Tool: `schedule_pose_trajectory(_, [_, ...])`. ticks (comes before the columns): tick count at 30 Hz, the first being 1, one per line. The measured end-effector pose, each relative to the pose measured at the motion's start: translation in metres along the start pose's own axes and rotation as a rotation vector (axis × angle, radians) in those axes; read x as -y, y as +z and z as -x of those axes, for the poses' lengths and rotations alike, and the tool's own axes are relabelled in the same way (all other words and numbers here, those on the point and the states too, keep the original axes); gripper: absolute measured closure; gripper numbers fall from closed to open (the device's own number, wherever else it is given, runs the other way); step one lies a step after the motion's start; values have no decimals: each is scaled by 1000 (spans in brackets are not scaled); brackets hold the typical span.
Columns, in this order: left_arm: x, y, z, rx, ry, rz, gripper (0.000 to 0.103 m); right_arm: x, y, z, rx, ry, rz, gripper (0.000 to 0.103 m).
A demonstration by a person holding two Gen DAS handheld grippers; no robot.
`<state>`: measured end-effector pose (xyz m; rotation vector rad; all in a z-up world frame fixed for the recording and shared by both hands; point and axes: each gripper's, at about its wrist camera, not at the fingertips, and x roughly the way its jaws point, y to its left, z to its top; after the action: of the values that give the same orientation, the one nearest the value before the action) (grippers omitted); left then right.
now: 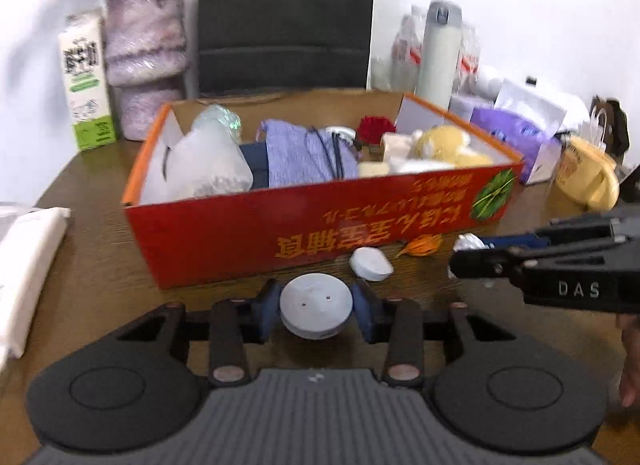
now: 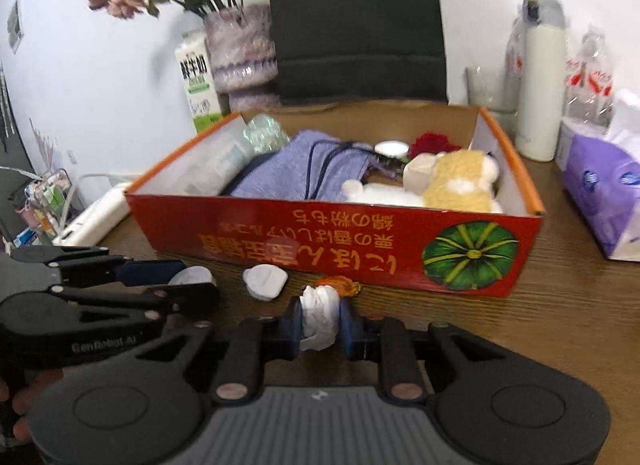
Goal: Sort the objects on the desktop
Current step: 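Grasp the white earbud with the right gripper while the left grasps a white round cap, then carry the earbud and white cap into the box and release both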
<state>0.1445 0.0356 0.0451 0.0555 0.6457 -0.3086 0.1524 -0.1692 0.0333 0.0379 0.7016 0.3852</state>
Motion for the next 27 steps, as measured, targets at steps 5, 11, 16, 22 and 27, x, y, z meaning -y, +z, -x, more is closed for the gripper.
schedule_pose_trajectory(5, [15,-18,45,25,-24,117,63,-2,-25,46,40,-51,-40,84])
schedule_pose_trajectory(11, [33,-44,101,28,26,152,63,-16,-59,100,74,-109,-26,84])
schedule_pose_trajectory(16, [53,-62,158,98,52,146,63,-25,-80,154,148,-103,-42,84])
schedule_pose_trajectory(22, [83,-107,198,108,31,160,63,-38,-125,214,204,-100,8,84])
schedule_pose_trajectory(27, [98,-120,203,101,55,115,63,-47,-151,217,143,-79,33,84])
